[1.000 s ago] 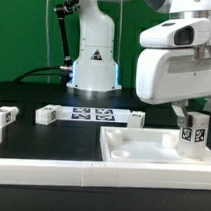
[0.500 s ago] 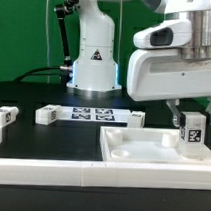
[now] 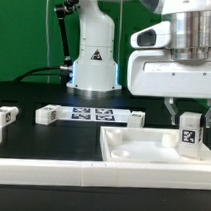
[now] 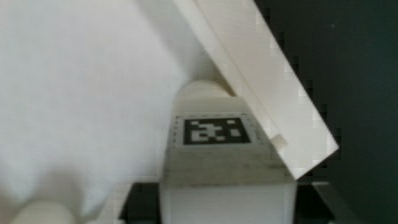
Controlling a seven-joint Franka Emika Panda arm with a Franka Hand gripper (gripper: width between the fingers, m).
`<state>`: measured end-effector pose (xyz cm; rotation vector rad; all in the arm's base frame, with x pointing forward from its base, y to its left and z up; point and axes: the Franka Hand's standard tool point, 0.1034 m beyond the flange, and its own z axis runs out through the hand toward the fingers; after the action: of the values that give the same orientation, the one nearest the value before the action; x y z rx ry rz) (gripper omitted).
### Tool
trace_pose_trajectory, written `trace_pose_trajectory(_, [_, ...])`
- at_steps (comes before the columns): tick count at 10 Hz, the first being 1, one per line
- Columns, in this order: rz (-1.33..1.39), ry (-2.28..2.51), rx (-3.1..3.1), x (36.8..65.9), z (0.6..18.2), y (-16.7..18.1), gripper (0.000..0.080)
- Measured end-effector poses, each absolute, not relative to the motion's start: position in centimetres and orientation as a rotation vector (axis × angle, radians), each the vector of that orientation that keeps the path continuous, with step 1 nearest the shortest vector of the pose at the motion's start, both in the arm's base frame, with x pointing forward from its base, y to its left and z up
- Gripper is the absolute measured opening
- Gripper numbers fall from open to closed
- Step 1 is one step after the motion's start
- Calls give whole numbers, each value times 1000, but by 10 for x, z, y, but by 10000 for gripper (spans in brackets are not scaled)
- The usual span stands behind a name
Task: Assemble square table
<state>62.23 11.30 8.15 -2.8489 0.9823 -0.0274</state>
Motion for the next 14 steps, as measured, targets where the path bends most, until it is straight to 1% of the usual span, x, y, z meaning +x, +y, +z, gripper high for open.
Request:
trace_pose_trajectory(3, [18,1455,-2631,622,81,112,291])
trace_pose_trajectory(5, [33,1544,-2568,622,81,112,291])
trace_pose_trajectory(6, [42,1611,-2524,622,81,112,318])
trace_pose_trajectory(7, [43,1603,-2526,622,81,113,318])
trace_pose_trajectory(8, [41,1581,-2540,622,81,114,494])
trace_pose_trajectory(9, [37,1527,-2572,622,81,114,494])
trace_pose_trajectory(10, [27,1420,-2632,622,81,115,616])
trace_pose_trajectory(12, [8,1162,-2756,622,82,118,648])
trace_pose_trajectory(14, [-17,862,-2868,621,82,122,648])
